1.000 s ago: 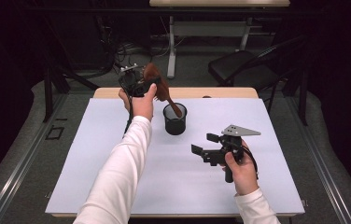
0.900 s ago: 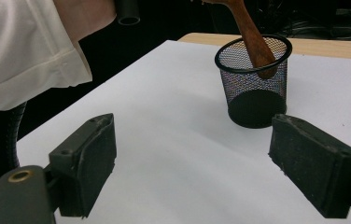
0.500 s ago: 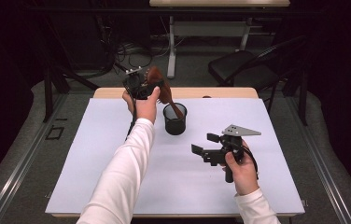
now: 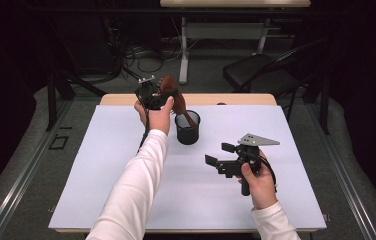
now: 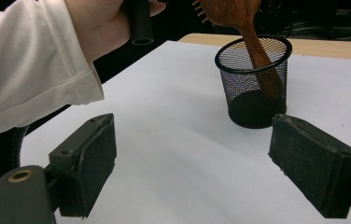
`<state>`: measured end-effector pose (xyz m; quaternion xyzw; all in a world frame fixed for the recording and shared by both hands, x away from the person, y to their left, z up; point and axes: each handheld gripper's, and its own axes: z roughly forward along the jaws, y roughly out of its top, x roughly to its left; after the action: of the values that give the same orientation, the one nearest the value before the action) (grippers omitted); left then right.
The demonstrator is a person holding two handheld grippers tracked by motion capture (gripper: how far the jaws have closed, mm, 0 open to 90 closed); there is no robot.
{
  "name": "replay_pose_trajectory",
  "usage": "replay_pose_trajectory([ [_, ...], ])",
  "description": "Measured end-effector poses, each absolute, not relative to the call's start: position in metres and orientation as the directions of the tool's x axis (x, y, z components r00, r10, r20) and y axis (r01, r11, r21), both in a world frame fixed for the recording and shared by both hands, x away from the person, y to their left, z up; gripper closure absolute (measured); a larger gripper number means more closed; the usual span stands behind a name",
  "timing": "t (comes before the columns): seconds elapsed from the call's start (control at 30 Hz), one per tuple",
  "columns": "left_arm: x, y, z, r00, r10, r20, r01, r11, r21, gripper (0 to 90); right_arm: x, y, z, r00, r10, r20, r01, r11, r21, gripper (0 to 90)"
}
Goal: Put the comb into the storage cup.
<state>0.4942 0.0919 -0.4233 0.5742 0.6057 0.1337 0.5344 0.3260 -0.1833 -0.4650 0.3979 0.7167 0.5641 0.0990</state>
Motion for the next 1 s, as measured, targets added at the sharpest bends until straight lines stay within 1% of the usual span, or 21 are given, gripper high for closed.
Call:
replay_pose_trajectory([
  [0.3,0.494,0.089,-0.427,0.233,0.843,-0.484,0.557,0.292,0.777,50.8,0.326,-0.183,-0.465,-0.663,0.682,0.308,0.461,0.047,0.886,14.6],
  [1.0,0.495,0.09,-0.445,0.213,0.843,-0.494,0.574,0.301,0.761,50.4,0.326,-0.182,-0.466,-0.664,0.681,0.31,0.465,0.051,0.884,14.6],
])
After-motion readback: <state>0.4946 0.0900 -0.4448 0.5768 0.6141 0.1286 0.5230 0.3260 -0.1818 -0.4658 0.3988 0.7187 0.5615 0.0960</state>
